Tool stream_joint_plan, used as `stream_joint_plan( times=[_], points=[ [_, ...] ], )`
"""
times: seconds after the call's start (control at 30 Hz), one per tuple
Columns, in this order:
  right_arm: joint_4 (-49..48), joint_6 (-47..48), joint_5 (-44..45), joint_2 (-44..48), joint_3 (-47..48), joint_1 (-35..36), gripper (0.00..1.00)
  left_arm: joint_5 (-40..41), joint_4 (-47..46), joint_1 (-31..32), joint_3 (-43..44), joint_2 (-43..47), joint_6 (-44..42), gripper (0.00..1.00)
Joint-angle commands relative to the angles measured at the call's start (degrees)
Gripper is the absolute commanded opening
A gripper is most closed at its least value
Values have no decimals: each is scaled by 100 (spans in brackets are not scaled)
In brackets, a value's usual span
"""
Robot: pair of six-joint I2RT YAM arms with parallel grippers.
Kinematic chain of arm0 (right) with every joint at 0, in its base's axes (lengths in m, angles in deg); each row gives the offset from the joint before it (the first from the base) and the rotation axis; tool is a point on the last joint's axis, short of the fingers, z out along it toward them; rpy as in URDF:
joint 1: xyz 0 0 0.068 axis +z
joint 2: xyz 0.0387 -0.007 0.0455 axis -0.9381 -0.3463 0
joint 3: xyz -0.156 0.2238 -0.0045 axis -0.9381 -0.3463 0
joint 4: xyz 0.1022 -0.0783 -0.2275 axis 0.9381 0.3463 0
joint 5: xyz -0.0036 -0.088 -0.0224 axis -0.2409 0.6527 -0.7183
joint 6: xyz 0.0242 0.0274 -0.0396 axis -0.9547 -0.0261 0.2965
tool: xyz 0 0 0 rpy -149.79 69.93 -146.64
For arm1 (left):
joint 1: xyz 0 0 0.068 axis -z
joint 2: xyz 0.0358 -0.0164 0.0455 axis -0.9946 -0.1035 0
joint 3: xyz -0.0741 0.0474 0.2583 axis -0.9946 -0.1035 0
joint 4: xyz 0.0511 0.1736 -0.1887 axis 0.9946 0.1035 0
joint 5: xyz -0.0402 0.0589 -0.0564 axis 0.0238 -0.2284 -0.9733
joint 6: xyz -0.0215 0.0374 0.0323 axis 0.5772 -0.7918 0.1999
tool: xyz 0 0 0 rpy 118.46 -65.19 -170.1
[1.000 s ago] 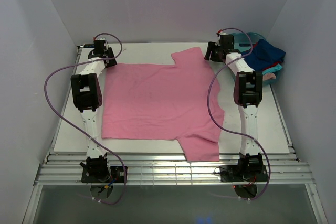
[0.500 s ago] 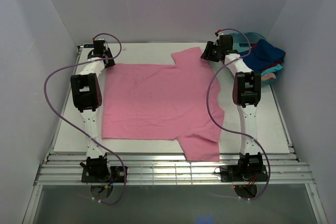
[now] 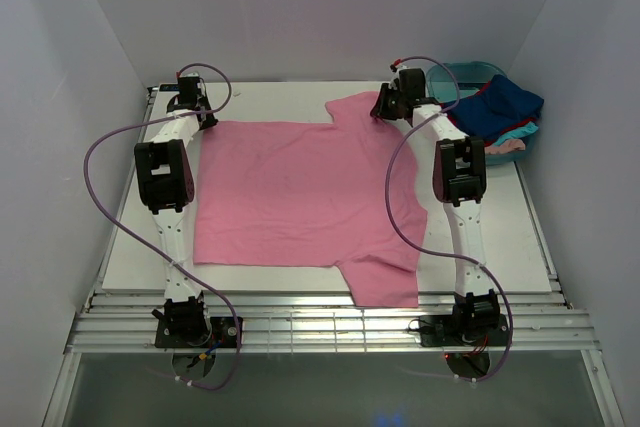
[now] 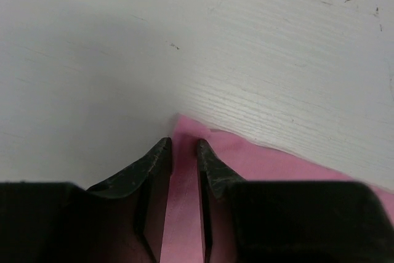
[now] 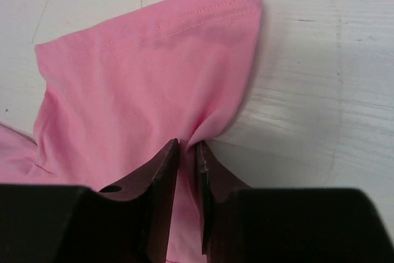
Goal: Fold and stack the t-shirts
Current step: Grap the side of the flattened tshirt furthest away from the robot with both arms
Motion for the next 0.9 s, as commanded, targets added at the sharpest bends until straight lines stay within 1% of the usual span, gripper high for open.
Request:
stream_joint_plan(
  times=[0.0,0.3,0.43,0.47,0.57,0.6,0.7,0.77,0.8,0.83,0.87],
  points=[
    [-2,137,349,-26,-74,48,22,-139,16,16,96,2,60,33],
    [-195,304,982,344,-391,48,8,-121,68,16,360,-182,121,26],
    [-230,340,1219,493,-610,40,8,-95,68,8,413,-209,130,20],
    [-248,383,1289,519,-645,48,8,-78,77,16,430,-218,130,17],
    [-318,454,1386,651,-803,40,8,-77,69,16,448,-227,130,14],
    [-327,454,1387,712,-839,40,8,-77,68,16,430,-209,139,11],
    [-423,463,1378,897,-1014,31,8,-16,51,16,256,-60,165,7],
    [-546,463,1317,1090,-1224,31,8,124,-150,16,36,194,165,6],
    [-582,480,1290,1169,-1313,31,8,177,-256,16,-113,308,157,6],
    [-617,480,1264,1248,-1409,31,8,221,-379,16,-445,449,148,5],
    [-687,489,1203,1414,-1515,31,8,300,-632,16,-631,729,122,5]
  ],
)
